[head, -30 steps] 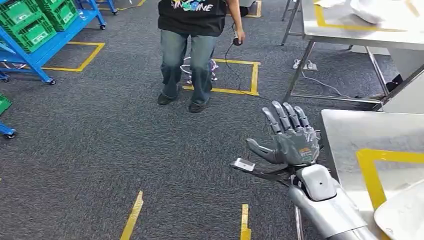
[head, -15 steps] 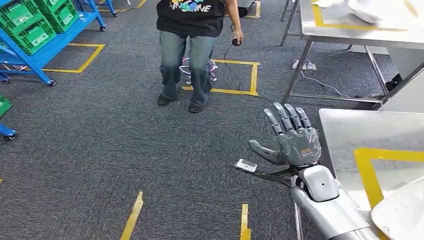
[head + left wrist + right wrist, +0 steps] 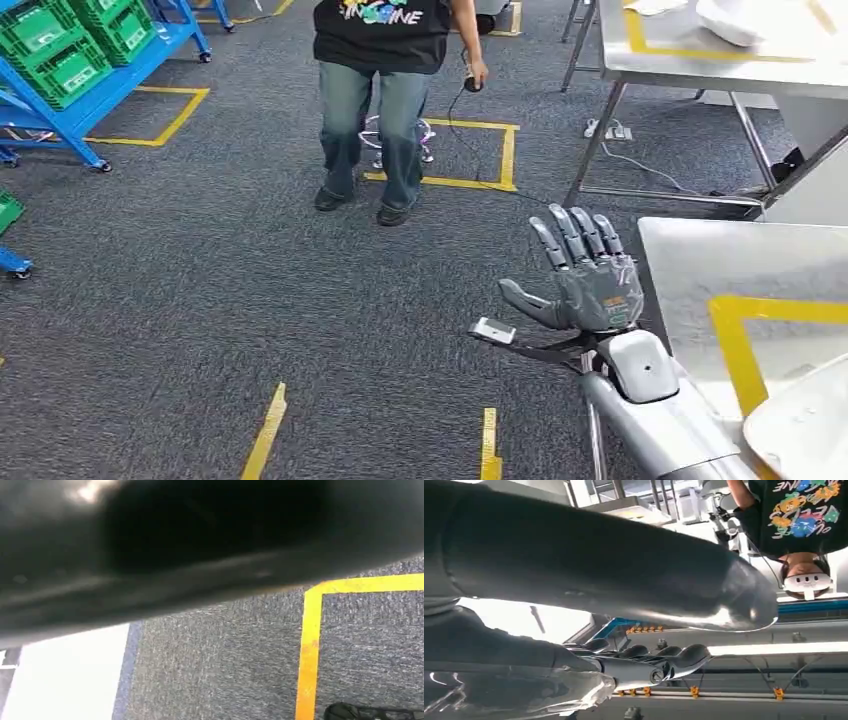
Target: Take the parts from the cabinet and place them on the table.
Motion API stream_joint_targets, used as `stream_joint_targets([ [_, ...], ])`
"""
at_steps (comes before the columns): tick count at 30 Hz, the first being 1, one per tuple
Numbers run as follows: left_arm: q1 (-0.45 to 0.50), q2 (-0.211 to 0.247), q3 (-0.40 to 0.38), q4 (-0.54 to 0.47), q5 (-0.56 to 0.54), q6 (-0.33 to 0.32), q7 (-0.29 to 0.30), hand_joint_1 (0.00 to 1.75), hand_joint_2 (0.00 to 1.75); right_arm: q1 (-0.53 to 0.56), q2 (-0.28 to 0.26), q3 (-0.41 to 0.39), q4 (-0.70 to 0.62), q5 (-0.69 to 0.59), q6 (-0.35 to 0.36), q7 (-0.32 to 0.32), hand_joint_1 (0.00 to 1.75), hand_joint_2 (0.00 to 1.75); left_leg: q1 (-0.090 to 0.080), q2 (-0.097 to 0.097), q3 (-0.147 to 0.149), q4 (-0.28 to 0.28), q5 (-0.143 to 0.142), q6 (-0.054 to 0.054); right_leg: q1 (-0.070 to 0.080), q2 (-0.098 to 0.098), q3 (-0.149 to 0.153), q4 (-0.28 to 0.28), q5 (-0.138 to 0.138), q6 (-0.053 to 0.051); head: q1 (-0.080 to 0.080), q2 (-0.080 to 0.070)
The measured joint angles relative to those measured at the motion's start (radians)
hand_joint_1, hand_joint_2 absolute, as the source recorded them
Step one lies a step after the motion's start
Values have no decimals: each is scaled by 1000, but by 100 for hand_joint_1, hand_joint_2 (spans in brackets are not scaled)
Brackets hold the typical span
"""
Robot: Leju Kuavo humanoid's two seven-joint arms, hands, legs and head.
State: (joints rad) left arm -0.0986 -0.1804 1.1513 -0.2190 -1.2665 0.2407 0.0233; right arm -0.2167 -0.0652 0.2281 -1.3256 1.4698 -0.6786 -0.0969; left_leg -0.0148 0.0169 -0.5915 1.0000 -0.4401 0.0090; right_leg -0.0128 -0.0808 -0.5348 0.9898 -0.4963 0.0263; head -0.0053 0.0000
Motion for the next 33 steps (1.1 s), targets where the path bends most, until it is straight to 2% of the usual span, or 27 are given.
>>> stream_joint_targets([
  [4, 0, 2, 0, 0, -1, 2, 4, 0, 0, 0, 0, 0, 1, 0, 0, -2, 0, 0, -6, 0, -2, 3, -4, 8, -5, -2, 1, 0, 0, 9, 0, 0],
  [6, 0, 2, 0, 0, -2, 3, 6, 0, 0, -2, 0, 0, 1, 0, 0, -2, 0, 0, -5, -3, 1, -7, -1, 18, -5, -7, 6, -5, -1, 18, -2, 0],
  [7, 1, 2, 0, 0, -2, 3, 7, 0, 0, -3, 0, 0, 1, 0, 0, -2, 0, 0, 3, -4, 13, -20, 5, 25, -9, 12, -1, 6, -12, 21, 1, 0],
  [8, 0, 1, 0, 0, -2, 5, 7, 0, 0, -4, 0, -1, 1, -1, 0, -2, 0, 0, 4, -5, 16, -21, 4, 27, -8, 46, -21, 47, -37, 19, 2, 0],
  [9, -4, 1, 0, 0, -3, 5, 7, 0, 0, -3, -1, -3, 2, -1, 0, -2, 0, 0, 4, -7, 16, -21, 4, 31, -8, 65, -61, 124, -74, 17, 5, 0],
  [10, -6, 0, 0, 0, -3, 5, 8, 0, 0, 1, -1, -3, 4, -1, 0, -2, 0, 0, 3, -11, 16, -21, 3, 33, -8, 72, -108, 213, -107, 17, 5, 0],
  [11, -7, -2, 0, 0, -4, 5, 8, 0, 0, 6, -1, -2, 6, -1, 0, -2, 0, 0, 2, -15, 16, -20, 0, 35, -8, 76, -151, 285, -129, 18, 5, 0],
  [12, -7, -2, 0, 0, -5, 5, 9, 0, 0, 11, -1, -3, 8, -1, 0, -1, 0, 0, 2, -21, 17, -20, -1, 34, -7, 77, -178, 321, -128, 18, 6, 0],
  [13, -6, -2, 0, 0, -7, 5, 10, 0, 0, 14, -1, -4, 9, 0, 0, -1, 0, 0, 2, -25, 21, -19, -4, 32, -7, 77, -182, 309, -101, 17, 5, 0],
  [14, -5, -2, 0, 0, -8, 5, 11, 0, 0, 13, -2, -4, 10, 0, 0, 0, 0, 0, 2, -30, 25, -19, -9, 29, -8, 77, -162, 252, -54, 15, 6, 0],
  [16, -6, -3, 0, 0, -9, 5, 11, 0, 0, 12, -2, -7, 10, 0, 0, 2, 0, 0, 3, -36, 38, -14, -20, 20, -9, 78, -79, 67, 47, 10, 6, 0],
  [17, -6, -3, 0, 0, -10, 5, 11, 0, 0, 12, -2, -7, 10, 0, 0, 2, 0, 0, -1, -37, 39, -12, -26, 13, -7, 82, -59, 35, 26, 8, 4, 0],
  [18, -8, -3, 0, 0, -10, 6, 11, 0, 0, 11, -2, -7, 10, 0, 0, 2, 0, 0, -3, -39, 35, -5, -31, 6, -7, 84, -43, 16, 21, 5, 5, 0],
  [21, -5, -4, 0, 0, -10, 8, 11, 0, 0, 13, -3, -8, 11, 0, 0, 2, 0, 0, 3, -39, 38, -10, -33, -9, 0, 85, -43, 18, 18, -11, 3, 0],
  [22, -5, -1, 0, 0, -10, 8, 11, 0, 0, 13, -3, -8, 11, 0, 0, 2, 0, 0, 5, -38, 42, -5, -43, -15, -7, 83, -30, 10, 19, -17, 4, 0],
  [23, -6, -2, 0, 0, -10, 8, 11, 0, 0, 11, -3, -8, 11, 0, 0, 2, 0, 0, 5, -33, 32, 23, -55, -22, -7, 82, -21, 6, 15, -23, -3, 0],
  [24, -7, -2, 0, 0, -10, 8, 11, 0, 0, 10, -3, -8, 11, 0, 0, 2, 0, 0, 7, -32, -1, 84, -81, -27, -7, 79, -15, 6, 12, -28, -10, 0],
  [25, -8, -2, 0, 0, -10, 8, 11, 0, 0, 11, -3, -8, 11, 0, 0, 2, 0, 0, 11, -31, -54, 175, -115, -31, -6, 79, -10, 6, 6, -31, -8, 0],
  [26, -6, -2, 0, 0, -10, 8, 11, 0, 0, 12, -3, -8, 11, 0, 0, 2, 0, 0, 13, -31, -106, 257, -137, -34, -5, 78, -5, 6, -1, -31, -8, 0],
  [27, -4, -2, 0, 0, -10, 8, 11, 0, 0, 13, -3, -8, 12, 0, 0, 2, 0, 0, 15, -30, -143, 304, -137, -36, -5, 78, 0, 6, -7, -31, -9, 0],
  [28, 0, -2, 0, 0, -10, 8, 11, 0, 0, 15, -3, -6, 12, 0, 0, 2, 0, 0, 16, -30, -157, 303, -111, -37, -5, 79, 10, 6, -14, -30, -9, 0],
  [29, 1, -2, 0, 0, -10, 8, 11, 0, 0, 15, -3, -6, 12, 0, 0, 2, 0, 0, 17, -30, -150, 263, -65, -36, -5, 79, 20, 6, -23, -28, -9, 0],
  [31, 2, -3, 0, 0, -10, 8, 11, 0, 0, 14, -3, -6, 12, 0, 0, 2, 0, 0, 18, -27, -89, 94, 58, -29, -5, 79, 50, 5, -44, -23, -8, 0],
  [32, 3, -3, 0, 0, -10, 8, 11, 0, 0, 14, -3, -6, 13, 0, 0, 2, 0, 0, 16, -22, -65, 47, 68, -24, -7, 78, 46, 3, -54, -17, -7, 0],
  [33, 2, -3, 0, 0, -10, 8, 11, 0, 0, 12, -3, -6, 13, 0, 0, 2, 0, 0, 9, -22, -49, 27, 47, -18, 0, 80, 50, 4, -64, -6, -9, 0],
])
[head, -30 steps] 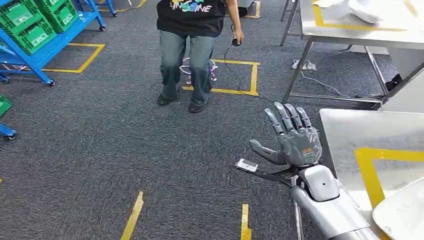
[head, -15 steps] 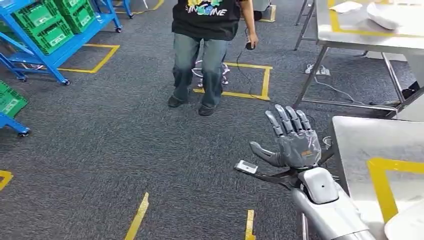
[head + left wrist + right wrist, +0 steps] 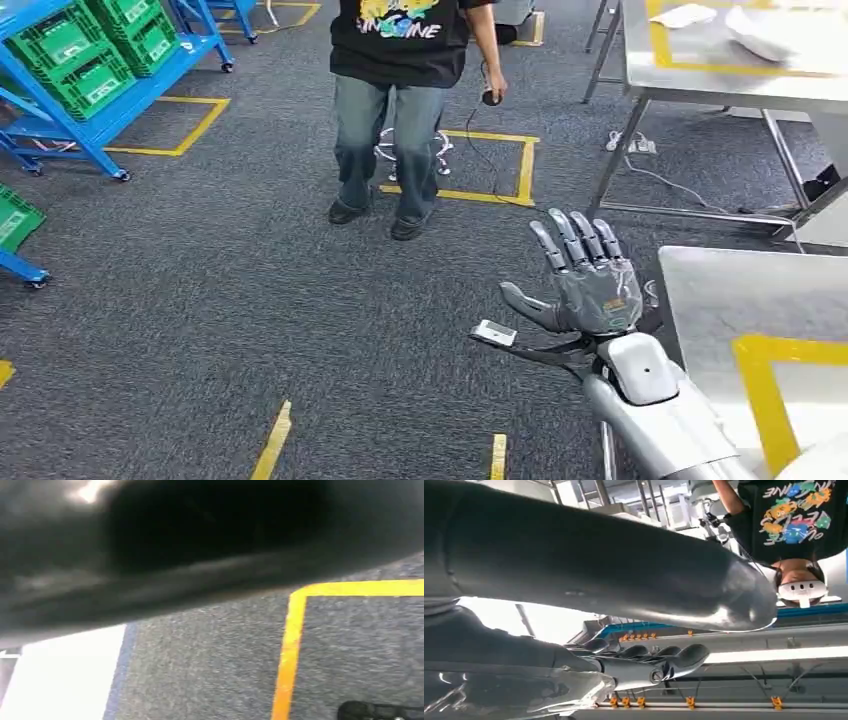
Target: Take the parts from the cabinet and place them on the table.
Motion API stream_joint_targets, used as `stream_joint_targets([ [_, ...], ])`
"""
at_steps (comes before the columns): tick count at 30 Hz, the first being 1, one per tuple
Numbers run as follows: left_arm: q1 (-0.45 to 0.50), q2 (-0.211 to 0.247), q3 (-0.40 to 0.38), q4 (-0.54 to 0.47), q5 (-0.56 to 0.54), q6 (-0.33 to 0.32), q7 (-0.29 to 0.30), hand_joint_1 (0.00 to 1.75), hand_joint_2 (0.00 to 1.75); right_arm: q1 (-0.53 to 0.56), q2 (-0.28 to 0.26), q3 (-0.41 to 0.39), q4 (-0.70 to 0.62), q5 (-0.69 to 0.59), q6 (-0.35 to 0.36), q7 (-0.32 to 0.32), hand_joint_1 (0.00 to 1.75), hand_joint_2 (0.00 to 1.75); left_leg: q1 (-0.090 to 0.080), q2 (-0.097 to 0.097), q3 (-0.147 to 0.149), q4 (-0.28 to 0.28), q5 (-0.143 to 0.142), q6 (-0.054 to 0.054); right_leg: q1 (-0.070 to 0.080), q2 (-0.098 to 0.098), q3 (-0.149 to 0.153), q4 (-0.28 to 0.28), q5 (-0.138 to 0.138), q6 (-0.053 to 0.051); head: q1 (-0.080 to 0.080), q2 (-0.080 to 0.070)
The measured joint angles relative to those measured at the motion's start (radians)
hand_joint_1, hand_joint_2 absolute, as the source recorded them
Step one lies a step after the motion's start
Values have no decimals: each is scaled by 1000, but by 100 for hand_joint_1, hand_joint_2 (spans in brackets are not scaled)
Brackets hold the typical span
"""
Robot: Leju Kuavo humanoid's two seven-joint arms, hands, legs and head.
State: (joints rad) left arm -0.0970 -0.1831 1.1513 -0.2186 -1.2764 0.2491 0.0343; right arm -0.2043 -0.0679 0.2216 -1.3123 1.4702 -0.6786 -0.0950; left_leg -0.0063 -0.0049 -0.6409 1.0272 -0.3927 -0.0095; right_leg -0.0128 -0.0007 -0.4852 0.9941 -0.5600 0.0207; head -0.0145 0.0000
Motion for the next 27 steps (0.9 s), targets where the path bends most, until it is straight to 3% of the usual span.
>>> stream_joint_targets([
  [1, -4, 0, 0, 0, 0, 0, 0, 0, 0, 0, 0, 0, 0, 0, 0, 0, 0, 0, -2, 1, 8, -12, -22, 9, -2, -2, 1, -1, -3, 5, 0, 0],
  [2, -5, 1, 0, 0, 0, 0, 0, 0, 0, 0, 0, 0, 0, 0, 0, 0, 0, 0, -4, 0, 8, -16, -26, 16, -4, -3, 24, 1, 0, 10, 3, 0],
  [4, -5, 2, 0, 0, 0, 0, 0, 0, 0, -2, 0, 0, 0, 0, 0, 0, 0, 0, -1, -5, 29, -22, -35, 32, -8, -4, 13, 22, 3, 24, 1, 0],
  [5, -5, 3, 0, 0, 0, 2, 0, 0, 0, -2, 0, 0, 0, 0, 0, 0, 0, 0, 0, -4, 40, -27, -42, 39, -8, -2, -10, 67, 7, 25, 5, 0],
  [6, -6, 3, 0, 0, 0, 2, 0, 0, 0, -5, 0, -1, 0, 0, 0, 0, 0, 0, -1, -4, 48, -27, -51, 47, -7, -1, -53, 139, -5, 24, 6, 0],
  [8, -7, 0, 0, 0, 0, 2, 0, 0, 0, 0, 0, -1, 1, 0, 0, 0, 0, 0, -4, -6, 64, -26, -66, 52, -7, -1, -156, 276, -63, 27, 5, 0],
  [9, -6, 0, 0, 0, 0, 2, 0, 0, 0, 2, -1, -2, 2, 0, 0, 0, 0, 0, -5, -8, 73, -26, -75, 52, -6, -1, -199, 316, -90, 28, 6, 0],
  [10, -3, 0, 0, 0, 0, 2, 0, 0, 0, 3, -1, -1, 2, 0, 0, 0, 0, 0, -7, -9, 84, -26, -83, 52, -5, -1, -224, 322, -96, 27, 6, 0],
  [11, -2, 0, 0, 0, 0, 2, 0, 0, 0, 3, -1, -1, 3, 0, 0, 0, 0, 0, -8, -9, 98, -26, -94, 51, -3, -1, -234, 297, -80, 24, 5, 0],
  [12, -1, 0, 0, 0, 0, 2, 0, 0, 0, 3, -1, -1, 3, 0, 0, 0, 0, 0, -8, -10, 117, -26, -107, 50, 2, -1, -224, 230, -30, 18, 6, 0],
  [13, -2, -1, 0, 0, 0, 2, 0, 0, 0, 3, -1, -2, 3, 0, 0, 0, 0, 0, -8, -11, 135, -26, -120, 49, 6, -1, -202, 145, 37, 10, 6, 0],
  [14, -2, -3, 0, 0, 0, 2, 0, 0, 0, 2, -2, -2, 3, 0, 0, 0, 0, 0, -8, -11, 146, -27, -133, 45, 12, -1, -184, 58, 128, 3, 7, 0],
  [15, -3, -5, 0, 1, 0, 2, 0, 0, 0, 4, -3, -2, 4, 0, 0, 0, 0, 0, -10, -11, 156, -23, -143, 41, 18, 1, -188, 39, 147, -6, 3, 0],
  [16, -4, -6, 0, 1, 0, 2, 0, 0, 0, 3, -3, -2, 5, 1, 0, 0, 0, 0, -10, -13, 151, -26, -148, 33, 19, 1, -176, 37, 110, -10, 9, 0],
  [17, -3, -6, 0, 1, 0, 2, 0, 0, 0, 5, -4, -3, 4, 0, 0, 1, 0, 0, -8, -13, 154, -27, -153, 26, 20, 2, -170, 36, 140, -17, 8, 0],
  [19, -4, -6, 0, 0, -1, 2, 0, 0, 0, 2, -4, -3, 4, 0, 0, 1, 0, 0, -10, -12, 165, -12, -147, 19, 14, 4, -150, 25, 127, -27, 8, 0],
  [20, -6, -5, 0, 0, -1, 2, 0, 0, 0, 2, -4, -3, 4, 0, 0, 1, 0, 0, -9, -10, 150, 24, -140, 14, 12, 1, -133, 15, 125, -29, 8, 0],
  [21, -8, -5, 0, 1, -1, 3, 0, 0, 0, 1, -4, -4, 4, 0, 0, 2, 0, 0, -6, -8, 115, 90, -136, 7, 11, 0, -119, 9, 120, -35, 5, 0],
  [22, -8, -5, 0, 1, -1, 3, 0, 0, 0, 0, -4, -4, 4, -1, 0, 2, 0, 0, -2, -8, 69, 157, -155, 3, 10, -1, -110, 7, 113, -35, 7, 0],
  [24, -6, -4, 0, 0, -1, 5, 0, 0, 0, 3, -4, -3, 4, -1, 0, 2, 0, 0, 5, -8, -10, 249, -233, -6, 9, 0, -92, 7, 96, -34, 5, 0],
  [25, -3, -3, 0, 0, -1, 6, 0, 0, 0, 4, -4, -3, 4, -2, 0, 1, 0, 0, 9, -7, -33, 257, -257, -10, 8, 1, -81, 7, 89, -34, 6, 0],
  [26, -1, -3, 0, 0, -1, 12, 0, 0, 0, 6, -4, -3, 4, -7, 0, 1, 0, 0, 13, -7, -44, 241, -254, -14, 7, 2, -68, 7, 78, -33, 6, 0],
  [27, -1, -3, 0, 1, -1, 17, 2, 0, 0, 7, -4, -3, 4, -13, 0, 1, 0, 0, 17, -7, -41, 198, -220, -16, 6, 2, -54, 7, 68, -31, 6, 0],
])
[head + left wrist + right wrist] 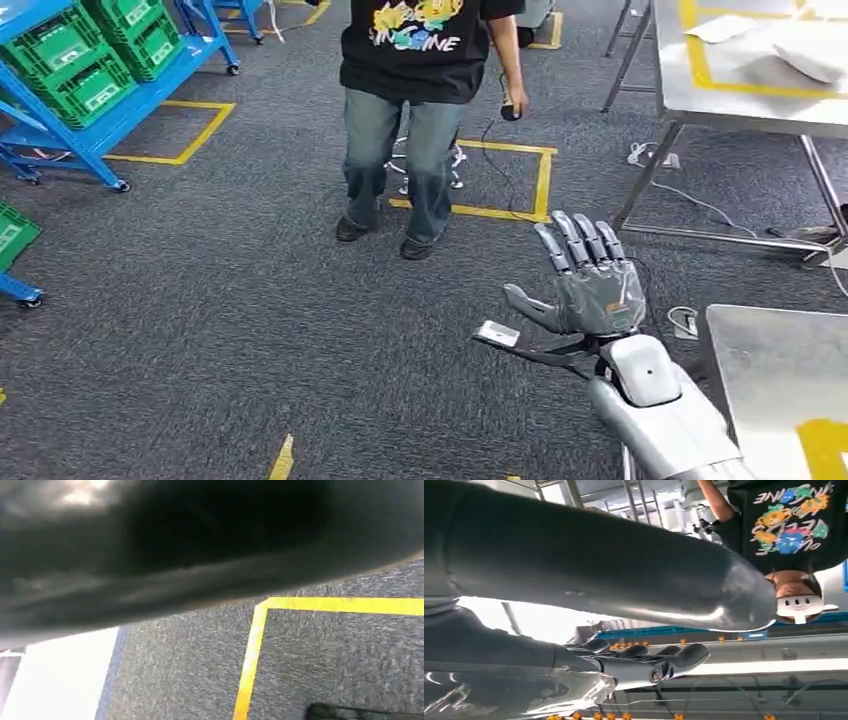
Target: Take the parts from the cabinet and place them on the table.
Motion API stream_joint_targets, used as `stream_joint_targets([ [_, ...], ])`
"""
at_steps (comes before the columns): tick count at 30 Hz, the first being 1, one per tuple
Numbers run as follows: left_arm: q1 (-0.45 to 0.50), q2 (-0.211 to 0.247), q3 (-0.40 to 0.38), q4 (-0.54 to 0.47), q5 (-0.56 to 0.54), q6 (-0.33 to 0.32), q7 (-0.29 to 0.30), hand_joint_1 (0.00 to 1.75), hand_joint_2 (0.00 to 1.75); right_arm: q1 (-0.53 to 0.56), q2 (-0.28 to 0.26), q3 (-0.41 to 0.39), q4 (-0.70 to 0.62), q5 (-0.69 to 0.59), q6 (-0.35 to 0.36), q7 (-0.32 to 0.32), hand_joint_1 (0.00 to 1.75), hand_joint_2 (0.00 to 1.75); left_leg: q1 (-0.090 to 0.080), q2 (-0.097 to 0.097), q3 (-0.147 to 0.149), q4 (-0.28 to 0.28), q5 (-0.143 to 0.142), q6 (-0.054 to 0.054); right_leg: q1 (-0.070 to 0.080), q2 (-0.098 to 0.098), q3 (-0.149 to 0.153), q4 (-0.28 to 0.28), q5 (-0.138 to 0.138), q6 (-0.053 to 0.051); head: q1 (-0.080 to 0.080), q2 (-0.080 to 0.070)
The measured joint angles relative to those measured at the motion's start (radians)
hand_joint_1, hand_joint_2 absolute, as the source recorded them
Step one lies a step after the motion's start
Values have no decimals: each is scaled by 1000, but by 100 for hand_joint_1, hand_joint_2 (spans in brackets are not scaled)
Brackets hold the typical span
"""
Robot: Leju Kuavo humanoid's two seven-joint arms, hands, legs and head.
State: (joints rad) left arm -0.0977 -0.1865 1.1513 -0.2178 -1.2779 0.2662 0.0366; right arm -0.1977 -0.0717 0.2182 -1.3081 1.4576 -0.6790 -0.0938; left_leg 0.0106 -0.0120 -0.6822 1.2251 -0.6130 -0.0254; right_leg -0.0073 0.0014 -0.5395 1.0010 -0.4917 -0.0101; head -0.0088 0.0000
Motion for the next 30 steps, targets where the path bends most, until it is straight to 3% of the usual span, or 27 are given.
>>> stream_joint_targets([
  [2, 0, 0, 0, 0, -2, 4, 4, 0, 0, 0, 0, -1, 0, -7, 0, 2, 0, 0, 8, 3, 24, -142, 151, -8, -2, 0, 27, 0, -22, 9, 0, 0],
  [3, 3, -2, 0, 1, -2, 4, 6, 0, 0, -4, 0, -2, 3, -16, 0, 2, 0, 0, 10, 8, 19, -197, 211, -7, -1, 1, 35, 8, -31, 15, -2, 0],
  [6, 1, -1, 0, 1, -3, 6, 9, 0, 0, -10, 0, -9, 16, -60, 0, -11, 0, 0, -4, 8, 20, -197, 209, 17, -6, 3, 24, 4, -55, 40, -1, 0],
  [7, 0, -1, 0, 1, -3, 6, 9, 0, 0, -12, 0, -12, 19, -68, 0, -15, 0, 0, -1, 8, 26, -205, 217, 14, -6, 2, 30, 6, -62, 38, 0, 0],
  [8, -2, 0, 0, 1, -3, 7, 9, 0, 0, -14, 0, -16, 23, -72, 0, -17, 0, 0, -2, 7, 27, -207, 214, 12, -6, 1, 34, 0, -55, 21, 3, 0],
  [14, -6, -2, 0, 1, -6, 6, 12, 0, 0, -23, 0, -30, 44, -77, 0, -23, 0, 0, -6, 3, 28, -207, 202, 30, -7, -3, 60, -26, -57, 20, 2, 0],
  [16, -6, -2, 0, 1, -7, 6, 12, 0, 0, -24, 0, -36, 48, -70, 0, -23, 0, 0, -6, 3, 29, -207, 200, 30, -8, -3, 60, -30, -59, 23, 3, 0],
  [18, -6, -2, 0, 1, -9, 6, 12, 0, 0, -24, 0, -43, 49, -63, 0, -23, 0, 0, -8, 3, 33, -207, 196, 35, -9, -4, 57, -33, -63, 37, 2, 0],
  [21, -6, -1, 0, 1, -9, 6, 12, 0, 0, -24, 0, -48, 49, -60, 0, -23, 0, 0, -9, 3, 37, -207, 196, 36, -11, -5, 59, -34, -61, 47, 2, 0],
  [30, -6, 1, 0, 1, -10, 6, 12, 0, 0, -21, 0, -56, 50, -36, 0, -21, 0, 0, -12, 3, 45, -205, 194, 37, -13, -5, 67, -34, -62, 55, 1, 0],
])
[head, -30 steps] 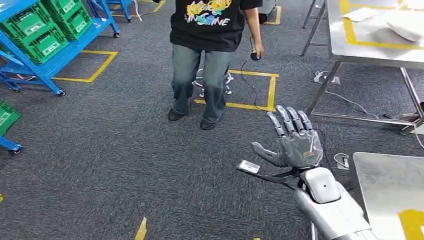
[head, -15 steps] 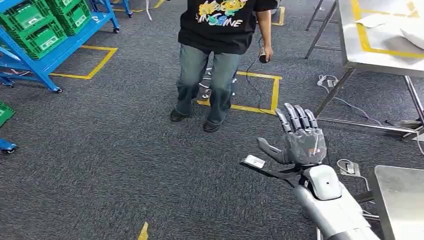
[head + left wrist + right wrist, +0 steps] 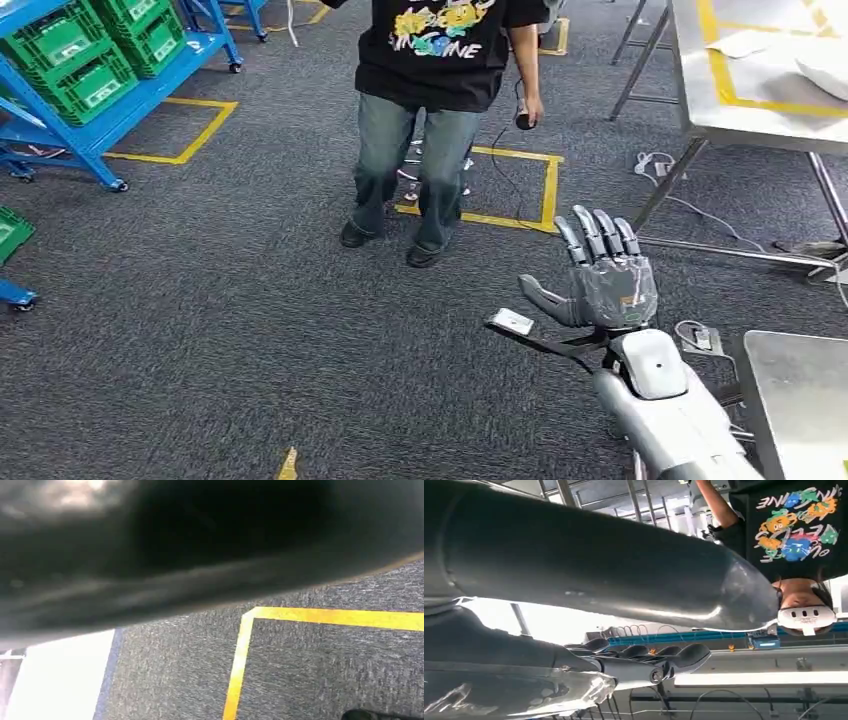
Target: Take the parts from the cabinet and place them on the table.
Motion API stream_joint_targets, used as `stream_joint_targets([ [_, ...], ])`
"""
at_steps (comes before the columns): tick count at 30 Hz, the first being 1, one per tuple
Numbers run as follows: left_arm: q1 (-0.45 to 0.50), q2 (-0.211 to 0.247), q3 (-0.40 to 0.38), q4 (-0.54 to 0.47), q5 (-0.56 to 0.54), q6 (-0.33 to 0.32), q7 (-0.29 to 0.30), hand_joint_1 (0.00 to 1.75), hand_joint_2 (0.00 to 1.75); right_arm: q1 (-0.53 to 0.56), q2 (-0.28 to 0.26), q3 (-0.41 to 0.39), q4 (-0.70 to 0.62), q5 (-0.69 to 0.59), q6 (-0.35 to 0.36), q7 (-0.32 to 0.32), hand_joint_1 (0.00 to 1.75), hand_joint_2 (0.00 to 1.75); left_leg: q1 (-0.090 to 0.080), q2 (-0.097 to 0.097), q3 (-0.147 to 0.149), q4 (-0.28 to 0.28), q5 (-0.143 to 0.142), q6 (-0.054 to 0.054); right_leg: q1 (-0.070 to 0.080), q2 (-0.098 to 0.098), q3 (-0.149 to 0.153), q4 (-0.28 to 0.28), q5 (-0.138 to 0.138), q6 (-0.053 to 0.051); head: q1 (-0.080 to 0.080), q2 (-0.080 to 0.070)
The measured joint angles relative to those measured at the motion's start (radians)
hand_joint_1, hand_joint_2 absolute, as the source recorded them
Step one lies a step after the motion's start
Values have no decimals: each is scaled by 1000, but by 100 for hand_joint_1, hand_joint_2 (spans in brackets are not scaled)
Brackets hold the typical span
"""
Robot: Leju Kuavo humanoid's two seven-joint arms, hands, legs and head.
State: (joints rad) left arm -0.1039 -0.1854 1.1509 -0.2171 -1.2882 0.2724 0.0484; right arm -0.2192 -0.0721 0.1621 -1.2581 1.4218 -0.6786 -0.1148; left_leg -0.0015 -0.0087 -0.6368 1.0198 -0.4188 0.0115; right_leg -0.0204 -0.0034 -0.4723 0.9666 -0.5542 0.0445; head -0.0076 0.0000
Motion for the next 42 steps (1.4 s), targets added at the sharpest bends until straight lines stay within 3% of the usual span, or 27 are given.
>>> stream_joint_targets([
  [6, 0, 3, 0, 0, -2, -2, 0, 0, 0, 3, 0, -6, -2, 39, 0, 14, 0, 0, -10, -2, 0, -2, -7, 12, -8, -4, 16, -6, -2, 12, -1, 0],
  [7, 0, 3, 0, 0, -2, -2, -1, 0, 0, 4, 0, -7, -6, 42, 0, 16, 0, 0, 0, -6, 17, -19, -1, 19, -8, -4, 18, -6, -9, 17, 0, 0],
  [8, 1, 3, 0, 0, -2, -2, -1, 0, 0, 3, 0, -9, -7, 45, 0, 17, 0, 0, 1, -7, 26, -25, -1, 21, -8, -2, 9, 18, -23, 15, 3, 0],
  [9, -1, 3, 0, 0, -3, -2, -1, 0, 0, -1, 0, -11, -7, 49, 0, 21, 0, 0, 1, -9, 28, -26, -1, 23, -6, 0, -26, 84, -54, 12, 4, 0],
  [11, -5, 2, 0, 0, -3, -3, -1, 0, 0, 6, 1, -10, -7, 53, 0, 22, 0, 0, -1, -20, 27, -25, -3, 24, -7, 1, -131, 264, -117, 12, 3, 0],
  [12, -4, 2, 0, 0, -3, -3, -1, 0, 0, 11, 1, -11, -7, 55, 0, 24, 0, 0, -1, -28, 28, -25, -3, 24, -6, 1, -174, 326, -127, 11, 6, 0],
  [13, -3, 2, 0, 0, -3, -3, -1, 0, 0, 15, 1, -12, -7, 57, 0, 26, 0, 0, -1, -36, 29, -25, -4, 23, -6, 2, -196, 340, -112, 10, 4, 0],
  [14, -1, 2, 0, 0, -3, -3, -1, 0, 0, 15, 1, -12, -7, 61, 0, 29, 0, 0, -1, -47, 31, -25, -5, 22, -6, 2, -193, 302, -68, 7, 5, 0],
  [16, -2, 1, 0, 0, -3, -5, -1, 0, 0, 14, 1, -13, -7, 64, 0, 31, 0, 0, 1, -68, 37, -23, -7, 14, -9, 20, -127, 131, 43, 2, 5, 0],
  [17, -3, 0, 0, 0, -3, -6, -1, 0, 0, 14, 1, -13, -7, 66, 0, 31, 0, 0, 2, -77, 38, -20, -9, 8, -12, 54, -97, 54, 66, 1, 5, 0],
  [18, -5, 0, 0, 0, -3, -6, -1, 0, 0, 15, 1, -13, -7, 66, 0, 31, 0, 0, -4, -88, 31, -14, -9, -2, -12, 83, -87, 41, 53, 1, 4, 0],
  [21, 2, 0, 0, 0, -3, -6, -1, 0, 0, 15, 1, -13, -8, 68, 0, 32, 0, 0, 7, -110, 23, -20, 1, -22, -2, 55, -85, 49, 59, -14, 4, 0],
  [22, 3, 2, 0, 0, -3, -6, -1, 0, 0, 14, 1, -13, -8, 68, 0, 31, 0, 0, 7, -120, 20, -18, 0, -27, -9, 44, -83, 43, 63, -21, 4, 0],
  [23, 4, 2, 0, 0, -3, -6, -1, 0, 0, 12, 1, -14, -8, 68, 0, 32, 0, 0, 5, -85, 18, -6, -12, -30, -9, 30, -80, 39, 66, -28, 4, 0],
  [24, 3, 2, 0, 0, -3, -5, -1, 0, 0, 12, 1, -14, -9, 68, 0, 32, 0, 0, 3, -40, -5, 42, -48, -35, -7, 20, -79, 38, 65, -40, -7, 0],
  [25, 1, 2, 0, 0, -3, -6, -1, 0, 0, 13, 1, -14, -9, 68, 0, 32, 0, 0, 4, -17, -42, 120, -90, -39, -4, 6, -79, 38, 64, -42, -7, 0],
  [27, -1, 2, 0, 0, -3, -6, -1, 0, 0, 16, 1, -14, -8, 69, 0, 34, 0, 0, 8, -3, -115, 275, -151, -44, -1, -21, -80, 39, 61, -45, -6, 0],
  [28, 1, 2, 0, 0, -3, -6, -1, 0, 0, 16, 1, -14, -8, 72, 0, 40, 0, 0, 8, -3, -125, 298, -149, -46, 0, -33, -79, 39, 60, -46, -7, 0],
  [30, 3, 2, 0, 0, -3, -6, -2, 0, 0, 16, 1, -13, -9, 84, 0, 47, 0, 0, 8, 1, -81, 218, -88, -44, 1, -55, -74, 39, 57, -43, -7, 0],
  [31, 2, 2, 0, 0, -3, -6, -5, 0, 0, 16, 1, -12, -10, 87, 0, 50, 0, 0, 8, 12, -29, 121, -40, -40, 1, -66, -69, 39, 53, -41, -6, 0],
  [32, 2, 3, 0, 0, -3, -6, -6, 0, 0, 14, 1, -12, -12, 87, 0, 53, 0, 0, 4, 47, 22, 31, -4, -32, 2, -75, -63, 39, 49, -37, -7, 0],
  [33, 0, 3, 0, 0, -3, -6, -7, 0, 0, 13, 1, -13, -13, 87, 0, 55, 0, 0, -8, 89, 43, -4, -21, -27, 9, -83, -62, 41, 44, -30, -6, 0],
  [37, 0, 4, 0, 0, -3, -5, -10, 0, 0, 10, 1, -11, -14, 88, 0, 57, 0, 0, -10, 55, 36, -16, -21, -5, 12, -119, -52, 35, 39, -12, -6, 0],
  [38, 2, 3, 0, 0, -3, -5, -9, 0, 0, 10, 0, -11, -18, 88, 0, 57, 0, 0, -2, 46, 44, -24, -16, 1, 6, -95, -59, 44, 26, -4, -5, 0],
  [39, 0, 3, 0, 0, -3, -5, -10, 0, 0, 8, 1, -11, -20, 89, 0, 57, 0, 0, 1, 39, 46, -24, -17, 8, 6, -46, -75, 84, 0, -4, -1, 0],
  [40, -4, 3, 0, 0, -3, -5, -10, 0, 0, 9, 0, -11, -21, 89, 0, 58, 0, 0, 1, 31, 45, -24, -18, 11, 5, -20, -110, 155, -33, -4, 2, 0],
  [42, -6, 1, 0, 0, -3, -5, -10, 0, 0, 16, 0, -11, -20, 89, 0, 59, 0, 0, 0, 10, 45, -23, -19, 14, 6, -1, -202, 323, -96, 0, 4, 0],
])
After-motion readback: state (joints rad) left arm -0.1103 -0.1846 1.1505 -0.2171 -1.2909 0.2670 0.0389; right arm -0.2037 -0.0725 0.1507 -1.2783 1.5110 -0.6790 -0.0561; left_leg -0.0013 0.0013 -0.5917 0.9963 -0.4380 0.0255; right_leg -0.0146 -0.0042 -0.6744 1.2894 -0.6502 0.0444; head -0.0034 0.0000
